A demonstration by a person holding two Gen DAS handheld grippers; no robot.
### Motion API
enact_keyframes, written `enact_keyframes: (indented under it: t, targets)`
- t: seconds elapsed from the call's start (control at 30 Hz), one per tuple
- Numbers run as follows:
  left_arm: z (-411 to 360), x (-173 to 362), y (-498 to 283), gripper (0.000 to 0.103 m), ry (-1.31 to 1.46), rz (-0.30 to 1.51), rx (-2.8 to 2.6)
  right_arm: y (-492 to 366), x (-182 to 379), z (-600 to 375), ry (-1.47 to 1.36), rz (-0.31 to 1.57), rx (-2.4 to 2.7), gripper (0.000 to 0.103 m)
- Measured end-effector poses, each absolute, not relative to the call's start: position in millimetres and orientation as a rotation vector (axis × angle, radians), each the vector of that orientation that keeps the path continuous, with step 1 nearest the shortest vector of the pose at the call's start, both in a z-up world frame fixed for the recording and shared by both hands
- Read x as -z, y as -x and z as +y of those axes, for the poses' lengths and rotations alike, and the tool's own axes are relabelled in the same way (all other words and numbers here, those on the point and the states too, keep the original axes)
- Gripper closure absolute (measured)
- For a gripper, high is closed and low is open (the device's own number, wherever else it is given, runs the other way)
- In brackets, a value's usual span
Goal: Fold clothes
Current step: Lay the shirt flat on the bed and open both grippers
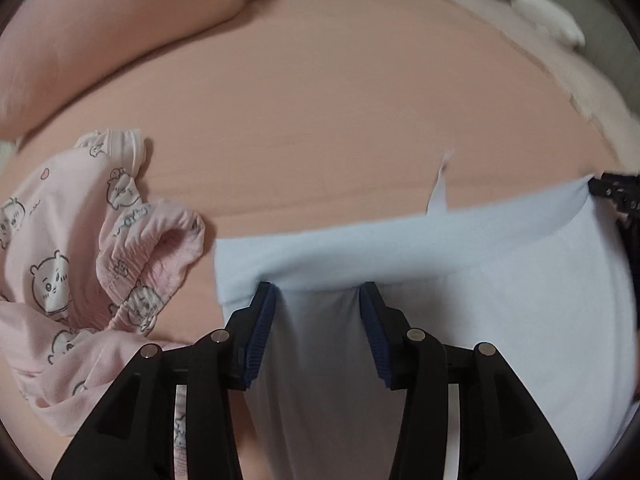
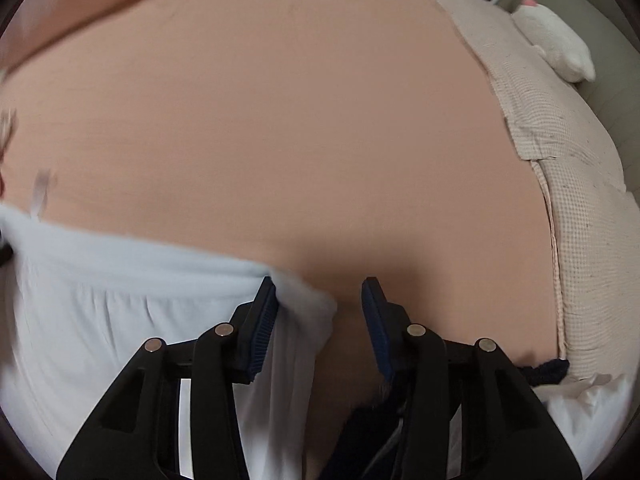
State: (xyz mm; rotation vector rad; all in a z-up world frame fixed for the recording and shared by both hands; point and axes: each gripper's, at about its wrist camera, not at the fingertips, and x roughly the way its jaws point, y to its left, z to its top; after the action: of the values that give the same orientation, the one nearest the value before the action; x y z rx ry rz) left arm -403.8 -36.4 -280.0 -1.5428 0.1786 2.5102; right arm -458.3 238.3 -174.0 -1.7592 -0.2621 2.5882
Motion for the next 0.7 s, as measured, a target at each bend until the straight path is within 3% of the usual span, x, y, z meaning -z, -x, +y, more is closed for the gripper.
enact_keyframes:
  t: [0.13, 0.23, 0.33, 0.63, 0.7]
  targets:
    - [-17, 270, 385, 0.058, 1.449, 0.162, -2.444, 471, 160, 236, 1.822, 0.008, -2.614, 0.049]
    - [-82, 256, 332, 0.058, 1.422, 0.173, -2.365, 480, 162, 226, 1.913, 0.032, -2.545, 0.049]
    - [-60, 211, 381, 0.058, 1.44, 0.183, -2.302, 466, 157, 225, 2.026, 0.149, -2.535, 0.049]
    - [-19, 171, 293, 0.058, 1.514, 0.185, -2.186, 336, 127, 232, 2.013, 0.298, -2.694, 0.047]
    - [-8, 174, 252, 0.058, 1.528, 0.139, -2.176, 283, 129, 247, 2.017, 0.27, -2.706, 0.041]
